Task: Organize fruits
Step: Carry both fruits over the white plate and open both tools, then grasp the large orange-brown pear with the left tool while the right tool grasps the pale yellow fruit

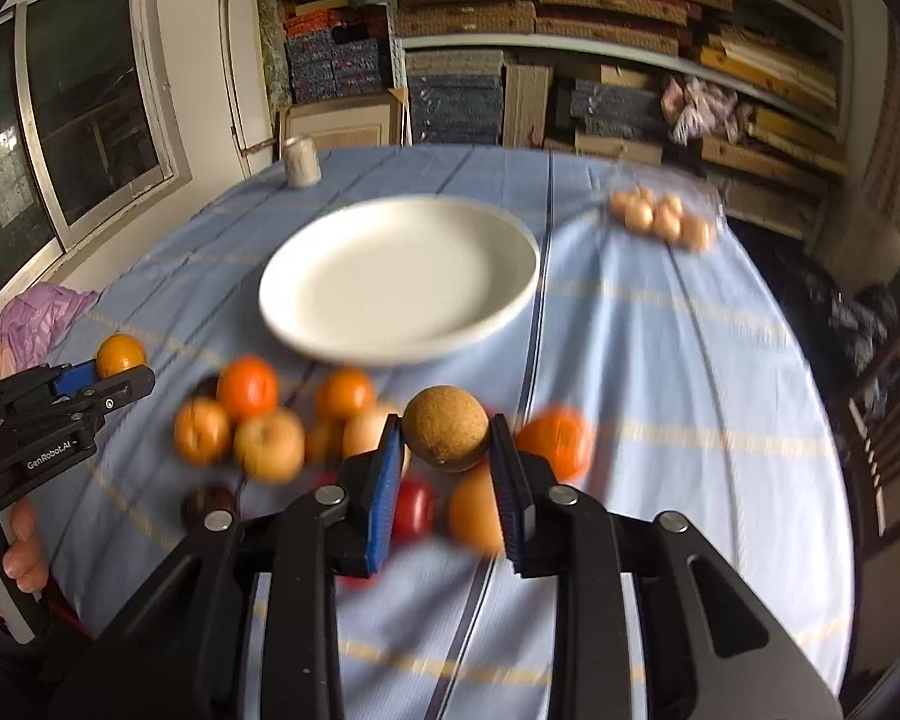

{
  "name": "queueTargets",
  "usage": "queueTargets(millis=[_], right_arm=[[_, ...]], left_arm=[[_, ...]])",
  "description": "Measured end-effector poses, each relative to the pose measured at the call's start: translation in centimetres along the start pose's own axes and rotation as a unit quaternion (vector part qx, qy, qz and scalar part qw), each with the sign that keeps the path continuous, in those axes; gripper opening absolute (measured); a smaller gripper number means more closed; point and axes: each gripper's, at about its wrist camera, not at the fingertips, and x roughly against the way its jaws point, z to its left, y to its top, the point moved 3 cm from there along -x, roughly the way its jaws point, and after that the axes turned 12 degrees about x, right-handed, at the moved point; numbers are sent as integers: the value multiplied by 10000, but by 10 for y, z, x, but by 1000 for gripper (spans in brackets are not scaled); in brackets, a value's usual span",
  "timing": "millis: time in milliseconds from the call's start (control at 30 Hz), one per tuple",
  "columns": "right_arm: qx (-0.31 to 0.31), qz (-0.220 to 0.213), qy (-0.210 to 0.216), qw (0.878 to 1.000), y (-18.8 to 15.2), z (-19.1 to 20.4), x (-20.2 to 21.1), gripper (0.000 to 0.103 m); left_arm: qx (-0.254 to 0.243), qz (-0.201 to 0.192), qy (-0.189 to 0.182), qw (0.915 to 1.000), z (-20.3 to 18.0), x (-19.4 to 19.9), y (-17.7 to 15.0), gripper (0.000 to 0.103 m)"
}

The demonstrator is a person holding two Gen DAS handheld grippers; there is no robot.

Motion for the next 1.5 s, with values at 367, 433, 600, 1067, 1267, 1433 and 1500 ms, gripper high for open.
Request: queueTargets(millis=[367,433,600,1067,1267,1433,1500], right_arm=[[-149,521,447,9975,108,-48,-151,28],[-205,666,462,9965,113,-51,-181,28],[-125,1012,377,9941,117,-47,-230,28],[-139,439,35,9989,88,-48,-122,67],[145,307,-144,9993,3,-23,-40,67],[181,332,-396,9985,-54,-6,-15,67],[53,317,-364,9988,-70,-4,-11,67]], left_arm=[[112,372,-35,9992,-37,-139,114,38],[49,510,98,9986,-40,-167,119,38],[164,885,245,9956,-32,-211,123,38],[243,369,328,9985,-8,-116,108,76],[-334,-12,129,9994,-11,-40,44,85],[-453,6,-30,9990,-9,-6,-11,86],[-458,13,-79,9989,-9,2,-28,86]])
